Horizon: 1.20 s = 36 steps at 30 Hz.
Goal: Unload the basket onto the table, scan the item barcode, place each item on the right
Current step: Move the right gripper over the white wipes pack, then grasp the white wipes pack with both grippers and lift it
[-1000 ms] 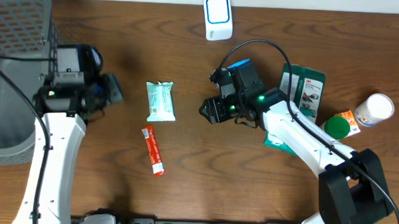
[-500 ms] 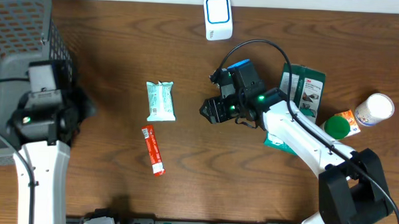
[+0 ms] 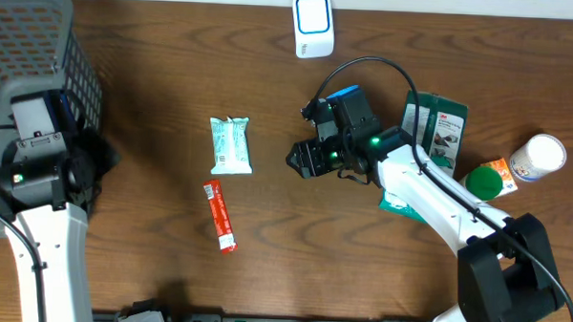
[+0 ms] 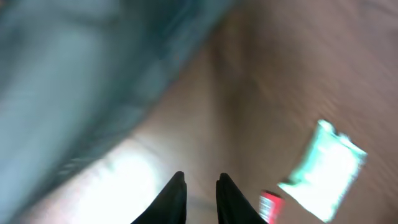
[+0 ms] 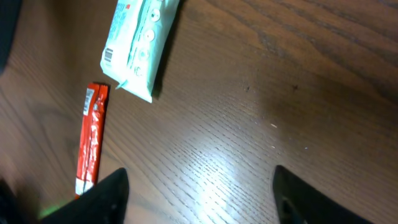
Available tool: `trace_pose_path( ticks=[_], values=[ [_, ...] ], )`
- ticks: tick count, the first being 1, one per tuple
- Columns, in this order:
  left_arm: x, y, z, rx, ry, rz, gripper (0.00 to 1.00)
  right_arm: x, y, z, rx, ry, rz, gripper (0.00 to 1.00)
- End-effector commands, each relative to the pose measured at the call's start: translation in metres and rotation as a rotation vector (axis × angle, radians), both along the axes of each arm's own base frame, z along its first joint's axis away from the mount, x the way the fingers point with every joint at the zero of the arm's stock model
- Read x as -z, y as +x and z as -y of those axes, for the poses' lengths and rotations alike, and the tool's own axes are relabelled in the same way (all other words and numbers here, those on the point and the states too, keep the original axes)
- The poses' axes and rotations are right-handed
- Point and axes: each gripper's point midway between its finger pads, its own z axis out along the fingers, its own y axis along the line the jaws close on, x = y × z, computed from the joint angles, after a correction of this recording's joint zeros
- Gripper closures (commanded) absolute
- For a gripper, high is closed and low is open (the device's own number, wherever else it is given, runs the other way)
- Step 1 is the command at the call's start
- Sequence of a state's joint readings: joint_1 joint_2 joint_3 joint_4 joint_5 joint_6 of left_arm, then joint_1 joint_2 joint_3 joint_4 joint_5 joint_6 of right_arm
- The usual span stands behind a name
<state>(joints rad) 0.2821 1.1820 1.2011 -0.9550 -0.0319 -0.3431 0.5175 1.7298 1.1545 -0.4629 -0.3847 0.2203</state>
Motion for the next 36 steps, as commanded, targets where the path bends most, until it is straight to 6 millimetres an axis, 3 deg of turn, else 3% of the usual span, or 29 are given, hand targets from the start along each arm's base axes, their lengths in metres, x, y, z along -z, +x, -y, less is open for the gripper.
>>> trace_pose_path(
  ticks=[1, 5, 10, 18, 21, 24, 32, 36],
  values=[
    [0.005, 0.017, 0.046, 0.184, -0.146, 0.029, 0.81, -0.001, 0.001, 0.004, 0.010, 0.000, 0.003, 0.26],
    [0.025, 0.036, 0.079, 0.296, -0.162, -0.024, 0.81, -0.002, 0.001, 0.004, 0.028, 0.005, -0.009, 0.24],
    [0.064, 0.064, 0.108, 0.382, -0.177, -0.104, 0.81, -0.001, 0.001, 0.005, 0.042, 0.008, -0.019, 0.23],
    [0.138, 0.101, 0.117, 0.399, -0.196, -0.200, 0.81, -0.001, 0.001, 0.005, 0.035, 0.038, -0.043, 0.24],
    [0.169, 0.103, 0.122, 0.406, -0.210, -0.263, 0.85, 0.007, -0.001, 0.001, 0.024, 0.046, -0.070, 0.25],
    [0.189, 0.100, 0.128, 0.420, -0.216, -0.310, 0.88, 0.017, 0.001, -0.001, 0.031, 0.047, -0.089, 0.26],
    [0.223, 0.103, 0.152, 0.479, -0.211, -0.352, 0.88, 0.033, 0.003, -0.012, 0.004, 0.090, -0.122, 0.27],
    [0.234, 0.096, 0.168, 0.518, -0.216, -0.389, 0.88, 0.036, 0.006, -0.013, -0.004, 0.093, -0.111, 0.26]
  ],
)
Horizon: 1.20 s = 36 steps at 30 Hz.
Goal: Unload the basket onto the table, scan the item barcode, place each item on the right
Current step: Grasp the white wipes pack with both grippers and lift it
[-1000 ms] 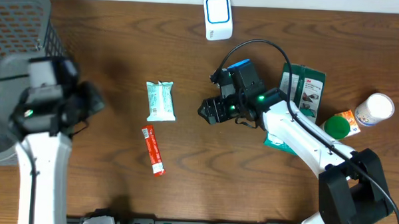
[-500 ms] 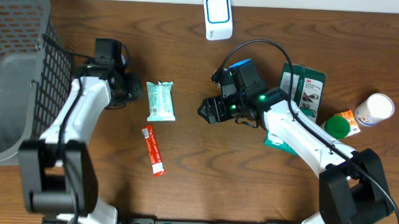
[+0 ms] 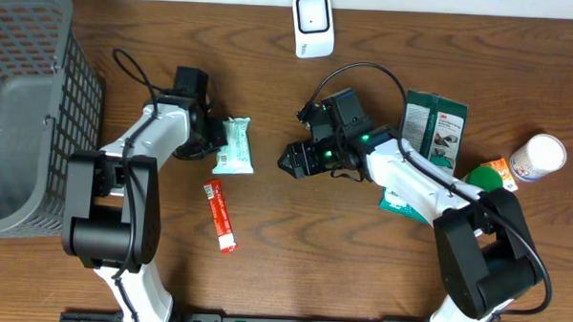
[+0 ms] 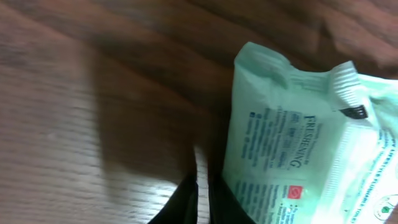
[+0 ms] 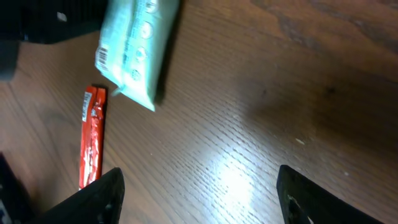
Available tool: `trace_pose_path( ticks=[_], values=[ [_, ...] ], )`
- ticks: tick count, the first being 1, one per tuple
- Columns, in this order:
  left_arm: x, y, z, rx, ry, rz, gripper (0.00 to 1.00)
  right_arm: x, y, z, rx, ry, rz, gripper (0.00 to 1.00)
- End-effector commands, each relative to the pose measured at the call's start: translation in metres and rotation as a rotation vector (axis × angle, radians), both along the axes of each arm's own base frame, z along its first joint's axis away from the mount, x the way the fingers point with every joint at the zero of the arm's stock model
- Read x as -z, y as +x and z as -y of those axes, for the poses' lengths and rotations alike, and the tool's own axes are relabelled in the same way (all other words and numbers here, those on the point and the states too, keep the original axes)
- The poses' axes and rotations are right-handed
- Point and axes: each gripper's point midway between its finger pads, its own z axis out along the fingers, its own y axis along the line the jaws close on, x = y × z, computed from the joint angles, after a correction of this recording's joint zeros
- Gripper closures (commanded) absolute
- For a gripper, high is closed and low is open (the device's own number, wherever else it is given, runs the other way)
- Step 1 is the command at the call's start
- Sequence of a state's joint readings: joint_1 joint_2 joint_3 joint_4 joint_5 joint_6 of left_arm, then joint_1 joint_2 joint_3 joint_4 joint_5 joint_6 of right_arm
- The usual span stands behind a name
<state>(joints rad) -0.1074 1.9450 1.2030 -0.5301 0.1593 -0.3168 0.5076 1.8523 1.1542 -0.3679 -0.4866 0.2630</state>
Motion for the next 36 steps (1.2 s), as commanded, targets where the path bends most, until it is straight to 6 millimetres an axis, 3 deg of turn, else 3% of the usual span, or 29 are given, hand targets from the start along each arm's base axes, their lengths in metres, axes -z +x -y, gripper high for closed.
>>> trace_pose_path(
  ticks=[1, 12, 16, 21, 25, 31, 36],
  values=[
    [0.020, -0.016, 0.017, 0.052, -0.006, -0.072, 0.88, 0.004, 0.002, 0.002, 0.004, 0.021, -0.020, 0.26],
    [0.020, -0.032, 0.073, 0.208, 0.000, -0.073, 0.89, 0.017, 0.019, 0.010, 0.005, 0.053, -0.005, 0.27],
    [0.018, -0.023, 0.085, 0.232, -0.005, -0.022, 0.89, 0.015, 0.030, 0.018, 0.014, 0.059, 0.029, 0.26],
    [0.011, 0.008, 0.082, 0.212, 0.041, 0.111, 0.88, 0.014, 0.034, 0.025, 0.025, 0.071, 0.027, 0.25],
    [0.007, 0.019, 0.089, 0.206, 0.015, 0.161, 0.88, 0.015, 0.036, 0.030, 0.032, 0.067, 0.027, 0.25],
    [0.007, 0.003, 0.114, 0.262, -0.079, 0.115, 0.88, 0.018, 0.032, 0.032, 0.034, 0.057, 0.004, 0.29],
    [0.008, -0.013, 0.133, 0.322, -0.106, 0.080, 0.88, 0.032, 0.031, 0.033, 0.042, 0.049, -0.027, 0.32]
  ],
)
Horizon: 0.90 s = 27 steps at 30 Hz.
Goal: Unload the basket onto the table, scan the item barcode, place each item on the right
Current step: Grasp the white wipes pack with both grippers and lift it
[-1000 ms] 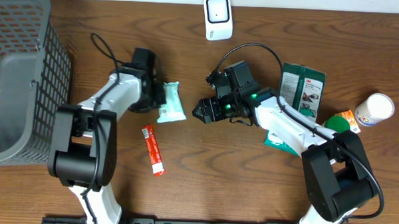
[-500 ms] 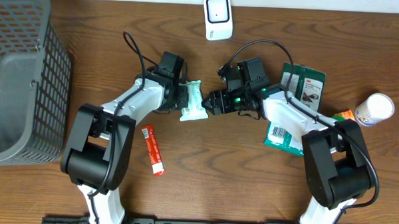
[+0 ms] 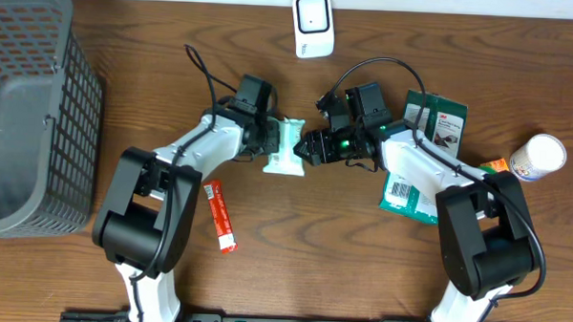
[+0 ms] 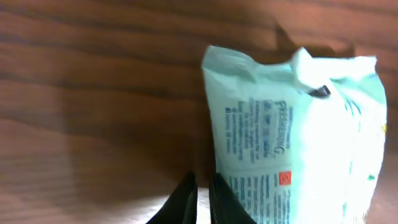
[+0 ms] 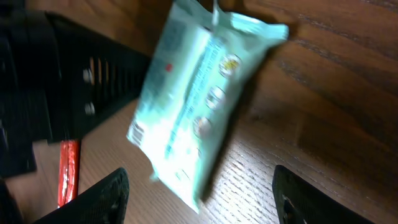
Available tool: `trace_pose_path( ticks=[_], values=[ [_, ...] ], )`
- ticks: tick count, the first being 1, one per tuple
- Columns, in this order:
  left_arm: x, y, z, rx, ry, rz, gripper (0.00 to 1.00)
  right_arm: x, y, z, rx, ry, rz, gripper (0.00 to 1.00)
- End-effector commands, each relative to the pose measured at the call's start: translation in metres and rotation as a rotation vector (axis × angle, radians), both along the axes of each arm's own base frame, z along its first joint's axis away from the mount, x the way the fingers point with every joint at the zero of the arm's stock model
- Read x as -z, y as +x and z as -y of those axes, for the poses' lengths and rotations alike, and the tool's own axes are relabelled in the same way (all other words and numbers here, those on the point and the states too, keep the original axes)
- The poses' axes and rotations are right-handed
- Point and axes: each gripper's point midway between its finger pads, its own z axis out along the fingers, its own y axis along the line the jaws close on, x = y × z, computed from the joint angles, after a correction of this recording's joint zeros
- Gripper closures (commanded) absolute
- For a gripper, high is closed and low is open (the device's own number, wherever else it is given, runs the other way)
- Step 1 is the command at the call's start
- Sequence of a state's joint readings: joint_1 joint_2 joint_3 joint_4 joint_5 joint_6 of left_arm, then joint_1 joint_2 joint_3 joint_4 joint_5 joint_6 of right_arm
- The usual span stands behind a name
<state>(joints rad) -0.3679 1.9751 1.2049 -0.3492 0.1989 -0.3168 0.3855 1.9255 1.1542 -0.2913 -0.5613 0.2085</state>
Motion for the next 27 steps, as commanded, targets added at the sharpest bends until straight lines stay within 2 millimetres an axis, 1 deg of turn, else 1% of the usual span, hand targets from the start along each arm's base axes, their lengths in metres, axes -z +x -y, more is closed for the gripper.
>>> trace_pose_path(
  ticks=[1, 4, 6, 9, 12, 14, 16, 19, 24, 27],
  values=[
    [0.011, -0.020, 0.018, 0.062, -0.020, -0.062, 0.88, 0.019, -0.003, 0.003, 0.005, -0.001, -0.047, 0.32],
    [0.011, -0.024, 0.021, 0.073, -0.018, -0.067, 0.88, 0.026, -0.003, 0.004, 0.025, 0.002, -0.079, 0.33],
    [0.012, -0.026, 0.021, 0.074, -0.014, -0.076, 0.88, 0.025, -0.002, 0.004, 0.028, 0.002, -0.074, 0.33],
    [0.013, -0.028, 0.020, 0.074, -0.011, -0.083, 0.88, 0.022, 0.008, 0.007, 0.041, 0.017, -0.040, 0.33],
    [0.013, -0.028, 0.020, 0.075, -0.011, -0.086, 0.88, 0.016, 0.023, 0.014, 0.082, 0.040, -0.006, 0.33],
    [0.013, -0.029, 0.020, 0.075, -0.010, -0.088, 0.88, 0.014, 0.028, 0.015, 0.095, 0.067, -0.006, 0.34],
    [0.013, -0.030, 0.020, 0.075, -0.009, -0.091, 0.88, 0.014, 0.027, 0.013, 0.083, 0.093, -0.018, 0.36],
    [0.013, -0.030, 0.019, 0.075, -0.008, -0.093, 0.88, 0.020, 0.022, 0.010, 0.068, 0.107, -0.047, 0.37],
    [0.013, -0.033, 0.025, 0.089, -0.007, -0.094, 0.88, 0.043, 0.010, 0.006, 0.073, 0.093, -0.129, 0.43],
    [0.014, -0.036, 0.029, 0.103, -0.005, -0.094, 0.88, 0.050, 0.004, 0.002, 0.057, 0.104, -0.157, 0.48]
  ],
)
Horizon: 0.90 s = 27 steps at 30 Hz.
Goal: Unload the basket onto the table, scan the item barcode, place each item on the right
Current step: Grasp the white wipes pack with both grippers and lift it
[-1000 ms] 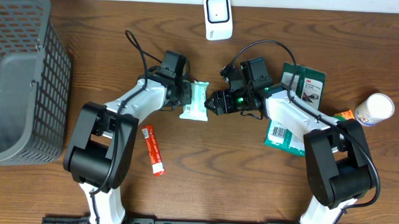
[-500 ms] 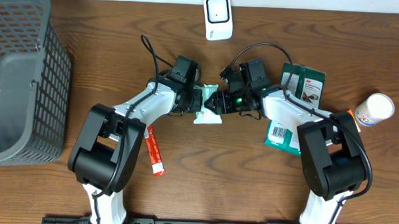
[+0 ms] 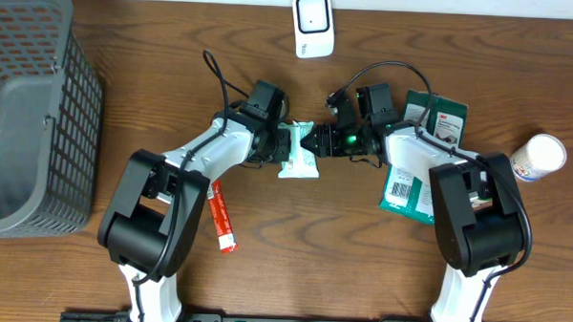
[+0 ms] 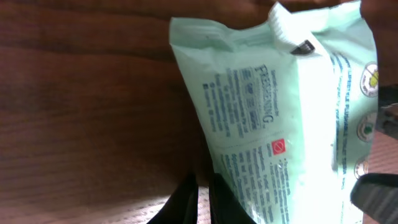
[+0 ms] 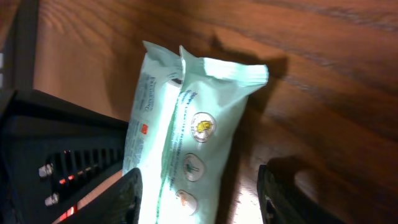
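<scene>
A pale green wipes packet stands on its edge on the brown table, between the two grippers. My left gripper is shut and its tips press the packet's left face. In the left wrist view the packet fills the right half, just right of the left gripper. My right gripper is open at the packet's right side. In the right wrist view the packet lies between the spread fingers of the right gripper. A white scanner stands at the far edge.
A red stick pack lies front left of the packet. A grey mesh basket fills the far left. Dark green packs and a white cup sit to the right, by the right arm.
The packet has shifted slightly right, with my shut left gripper still against it. My open right gripper has come closer, and its fingers now stand on either side of the packet.
First my left arm was by the basket and the packet lay flat at mid-left, with the open right gripper to its right. Then the shut left gripper touched the packet's left side. Later the packet stood on edge further right, and now it is between both grippers.
</scene>
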Available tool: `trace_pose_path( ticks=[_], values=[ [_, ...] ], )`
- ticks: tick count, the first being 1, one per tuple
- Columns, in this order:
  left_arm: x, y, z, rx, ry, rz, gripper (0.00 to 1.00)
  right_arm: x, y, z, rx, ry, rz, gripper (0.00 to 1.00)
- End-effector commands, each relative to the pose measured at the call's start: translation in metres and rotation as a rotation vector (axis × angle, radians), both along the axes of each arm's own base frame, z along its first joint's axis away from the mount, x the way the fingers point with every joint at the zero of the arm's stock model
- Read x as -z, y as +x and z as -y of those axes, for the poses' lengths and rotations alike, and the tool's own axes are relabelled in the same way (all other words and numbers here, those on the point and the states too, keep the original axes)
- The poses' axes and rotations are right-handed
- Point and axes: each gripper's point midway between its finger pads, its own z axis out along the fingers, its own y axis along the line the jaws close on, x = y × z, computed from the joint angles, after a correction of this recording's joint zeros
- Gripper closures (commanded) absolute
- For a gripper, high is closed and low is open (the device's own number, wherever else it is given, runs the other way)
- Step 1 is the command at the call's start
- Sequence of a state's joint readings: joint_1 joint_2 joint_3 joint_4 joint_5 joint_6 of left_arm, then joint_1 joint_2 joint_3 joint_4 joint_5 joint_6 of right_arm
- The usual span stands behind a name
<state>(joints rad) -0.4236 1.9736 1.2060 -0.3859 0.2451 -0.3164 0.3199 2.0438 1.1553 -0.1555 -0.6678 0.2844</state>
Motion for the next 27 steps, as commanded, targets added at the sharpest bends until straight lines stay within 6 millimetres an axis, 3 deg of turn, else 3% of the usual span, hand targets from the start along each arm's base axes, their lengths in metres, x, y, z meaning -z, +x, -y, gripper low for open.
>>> trace_pose_path(
  ticks=[1, 6, 14, 17, 22, 27],
  values=[
    [0.013, -0.016, 0.005, 0.036, 0.022, -0.044, 0.88, 0.026, -0.017, -0.006, -0.019, 0.006, -0.095, 0.48],
    [0.013, -0.017, 0.008, 0.043, 0.022, -0.045, 0.88, 0.022, -0.020, -0.010, -0.037, 0.039, -0.102, 0.56],
    [0.013, -0.019, 0.009, 0.048, 0.025, -0.050, 0.89, 0.020, -0.021, -0.011, -0.045, 0.051, -0.102, 0.89],
    [0.009, -0.018, 0.004, 0.038, 0.041, -0.042, 0.89, 0.016, -0.018, -0.008, -0.035, 0.054, -0.096, 0.95],
    [-0.026, 0.002, -0.014, -0.019, 0.069, 0.069, 0.89, -0.015, -0.009, 0.006, -0.030, 0.057, -0.026, 0.99],
    [-0.091, 0.018, -0.035, -0.090, 0.051, 0.224, 0.89, -0.055, -0.010, 0.025, -0.031, -0.038, 0.087, 0.99]
  ],
)
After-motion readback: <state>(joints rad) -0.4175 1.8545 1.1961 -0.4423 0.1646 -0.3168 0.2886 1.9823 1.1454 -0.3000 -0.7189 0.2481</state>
